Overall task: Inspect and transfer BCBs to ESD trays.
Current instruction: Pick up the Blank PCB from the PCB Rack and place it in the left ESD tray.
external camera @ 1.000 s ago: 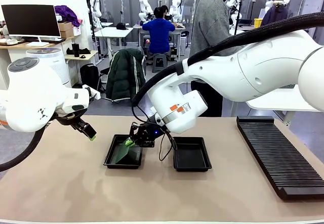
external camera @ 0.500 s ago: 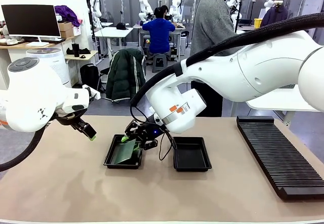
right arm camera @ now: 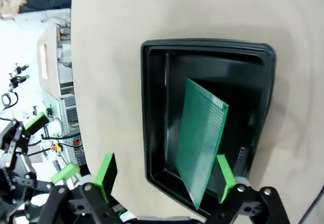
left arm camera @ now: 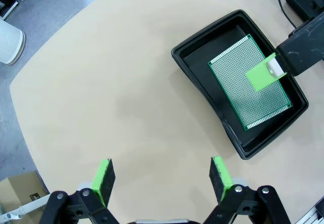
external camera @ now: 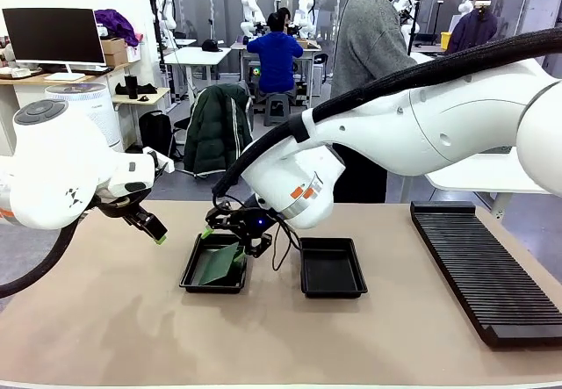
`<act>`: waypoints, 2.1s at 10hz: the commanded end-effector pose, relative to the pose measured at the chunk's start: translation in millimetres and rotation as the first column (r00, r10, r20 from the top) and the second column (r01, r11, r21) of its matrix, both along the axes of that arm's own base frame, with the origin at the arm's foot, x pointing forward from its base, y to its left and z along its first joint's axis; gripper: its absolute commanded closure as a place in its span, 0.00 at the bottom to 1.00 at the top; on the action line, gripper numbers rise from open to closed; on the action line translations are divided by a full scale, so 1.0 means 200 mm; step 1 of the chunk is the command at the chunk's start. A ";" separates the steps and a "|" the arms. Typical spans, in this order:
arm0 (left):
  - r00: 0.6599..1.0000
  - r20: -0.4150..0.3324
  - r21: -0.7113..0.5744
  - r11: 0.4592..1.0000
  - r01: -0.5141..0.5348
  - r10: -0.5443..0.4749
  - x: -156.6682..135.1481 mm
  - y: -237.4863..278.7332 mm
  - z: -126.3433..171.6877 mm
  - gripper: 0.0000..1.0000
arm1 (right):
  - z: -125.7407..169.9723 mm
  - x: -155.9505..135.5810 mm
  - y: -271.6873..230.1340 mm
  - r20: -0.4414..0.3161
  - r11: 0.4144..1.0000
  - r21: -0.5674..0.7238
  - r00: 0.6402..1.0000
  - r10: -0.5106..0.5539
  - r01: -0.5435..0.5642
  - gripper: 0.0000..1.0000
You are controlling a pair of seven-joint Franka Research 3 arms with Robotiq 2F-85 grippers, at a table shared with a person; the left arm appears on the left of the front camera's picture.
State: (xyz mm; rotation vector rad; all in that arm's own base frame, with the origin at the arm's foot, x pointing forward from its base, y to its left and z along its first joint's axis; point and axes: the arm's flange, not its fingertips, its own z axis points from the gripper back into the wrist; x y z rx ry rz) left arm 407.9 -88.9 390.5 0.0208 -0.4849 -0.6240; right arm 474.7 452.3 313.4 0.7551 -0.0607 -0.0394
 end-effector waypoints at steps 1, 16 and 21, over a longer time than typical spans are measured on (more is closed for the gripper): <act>1.000 0.006 -0.004 1.000 -0.011 0.011 0.01 0.01 -0.01 0.00 | 0.08 0.05 0.09 -0.011 0.998 -0.058 1.000 -0.025 0.024 0.00; 1.000 0.006 -0.004 1.000 -0.011 0.011 0.01 0.01 -0.01 0.00 | 0.48 0.03 0.21 -0.090 0.915 -0.402 0.996 0.006 -0.042 0.00; 1.000 0.006 -0.004 1.000 -0.011 0.011 0.01 0.01 -0.01 0.00 | 0.48 0.03 0.21 -0.090 0.915 -0.402 0.996 0.006 -0.042 0.00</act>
